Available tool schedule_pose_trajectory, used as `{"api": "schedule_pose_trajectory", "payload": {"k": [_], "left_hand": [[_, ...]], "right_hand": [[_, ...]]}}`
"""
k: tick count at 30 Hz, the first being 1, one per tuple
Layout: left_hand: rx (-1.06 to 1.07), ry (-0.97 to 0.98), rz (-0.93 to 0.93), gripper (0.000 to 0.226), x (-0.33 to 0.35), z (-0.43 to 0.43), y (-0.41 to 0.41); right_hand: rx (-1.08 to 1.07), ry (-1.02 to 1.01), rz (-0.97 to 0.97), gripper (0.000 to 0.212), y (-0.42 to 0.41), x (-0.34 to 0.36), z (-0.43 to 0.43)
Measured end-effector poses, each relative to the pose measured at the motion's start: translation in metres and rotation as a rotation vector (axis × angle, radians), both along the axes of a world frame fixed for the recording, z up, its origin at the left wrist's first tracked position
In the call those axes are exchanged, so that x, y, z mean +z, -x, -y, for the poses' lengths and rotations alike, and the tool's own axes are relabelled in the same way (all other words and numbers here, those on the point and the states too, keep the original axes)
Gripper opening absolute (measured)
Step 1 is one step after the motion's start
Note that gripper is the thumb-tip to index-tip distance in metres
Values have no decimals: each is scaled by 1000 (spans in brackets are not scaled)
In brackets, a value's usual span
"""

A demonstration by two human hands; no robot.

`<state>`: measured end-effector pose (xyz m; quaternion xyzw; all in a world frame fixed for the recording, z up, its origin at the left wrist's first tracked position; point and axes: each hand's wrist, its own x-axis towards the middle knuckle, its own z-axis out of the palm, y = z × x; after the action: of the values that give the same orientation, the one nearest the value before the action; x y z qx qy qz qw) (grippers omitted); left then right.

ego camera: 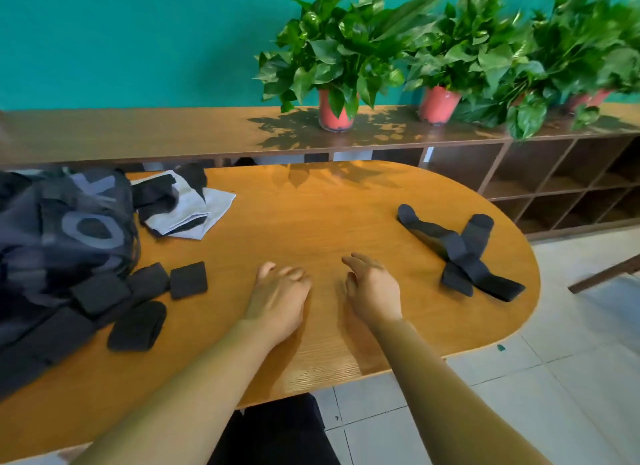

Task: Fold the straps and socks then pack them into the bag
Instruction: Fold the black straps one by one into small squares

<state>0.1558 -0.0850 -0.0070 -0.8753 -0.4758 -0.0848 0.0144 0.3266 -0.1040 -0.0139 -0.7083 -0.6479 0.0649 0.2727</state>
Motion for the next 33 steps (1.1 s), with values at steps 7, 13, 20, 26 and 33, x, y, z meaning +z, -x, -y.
{"api": "schedule_pose_trajectory", "payload": {"k": [7, 13, 20, 26, 33], "left_hand": [[-152, -18, 28, 27, 8, -8, -86], [-252, -2, 71, 32, 16, -13, -133], [-270, 53, 39, 41, 12, -18, -150], [-281, 66, 80, 36, 8, -15, -157], [-143, 101, 106, 33, 15, -17, -149]], "right_hand": [[-246, -97, 24, 34, -91, 16, 3], [-648, 238, 152, 21, -171, 24, 4], [-687, 426, 100, 44, -204, 10, 11], [-688, 332, 181, 41, -207, 19, 10], [-563, 309, 100, 28, -160, 61, -9]]}}
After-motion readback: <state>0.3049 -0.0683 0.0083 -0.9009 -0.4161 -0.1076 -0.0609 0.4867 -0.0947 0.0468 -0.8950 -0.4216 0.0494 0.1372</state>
